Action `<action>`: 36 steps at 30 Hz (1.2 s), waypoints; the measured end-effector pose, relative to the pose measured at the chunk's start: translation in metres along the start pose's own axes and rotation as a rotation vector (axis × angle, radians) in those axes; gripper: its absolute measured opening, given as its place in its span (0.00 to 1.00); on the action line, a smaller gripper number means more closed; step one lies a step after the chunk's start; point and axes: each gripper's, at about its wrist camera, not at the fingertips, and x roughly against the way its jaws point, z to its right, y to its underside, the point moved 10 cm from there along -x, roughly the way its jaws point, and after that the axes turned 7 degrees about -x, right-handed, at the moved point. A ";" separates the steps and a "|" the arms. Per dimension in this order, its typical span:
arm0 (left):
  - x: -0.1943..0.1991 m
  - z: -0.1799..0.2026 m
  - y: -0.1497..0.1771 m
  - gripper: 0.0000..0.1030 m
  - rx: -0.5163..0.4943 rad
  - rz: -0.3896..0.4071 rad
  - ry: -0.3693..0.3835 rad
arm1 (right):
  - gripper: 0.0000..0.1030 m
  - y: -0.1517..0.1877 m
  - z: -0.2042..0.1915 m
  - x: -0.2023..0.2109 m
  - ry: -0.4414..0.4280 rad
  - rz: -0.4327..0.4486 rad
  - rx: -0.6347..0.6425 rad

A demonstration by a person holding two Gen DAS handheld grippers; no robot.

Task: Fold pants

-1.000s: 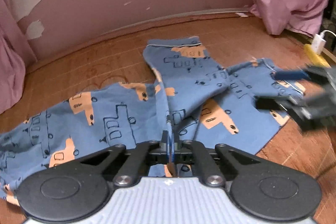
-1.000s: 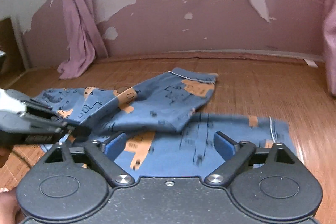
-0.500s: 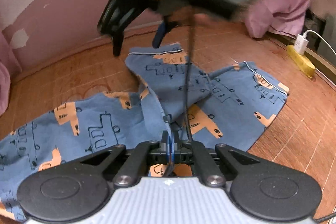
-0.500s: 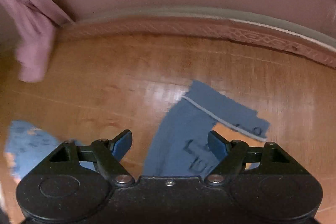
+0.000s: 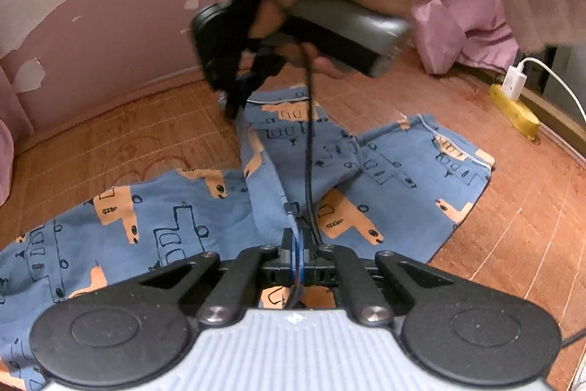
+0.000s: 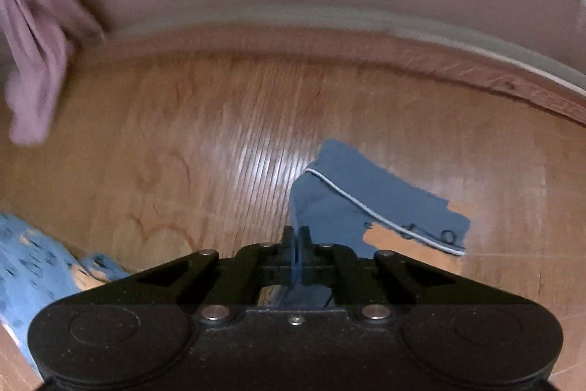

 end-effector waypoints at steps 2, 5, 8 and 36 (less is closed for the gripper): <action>0.004 -0.001 -0.001 0.02 0.005 0.027 0.012 | 0.00 0.000 0.018 0.032 -0.089 0.094 -0.080; 0.012 -0.001 -0.006 0.02 0.004 0.064 0.034 | 0.00 0.009 0.054 0.090 -0.185 0.265 -0.178; 0.020 0.005 -0.012 0.02 -0.041 0.102 0.067 | 0.00 0.041 0.095 0.162 -0.193 0.500 -0.225; 0.026 0.018 -0.004 0.02 -0.124 0.052 0.136 | 0.46 0.157 0.168 0.068 -0.331 0.270 -0.676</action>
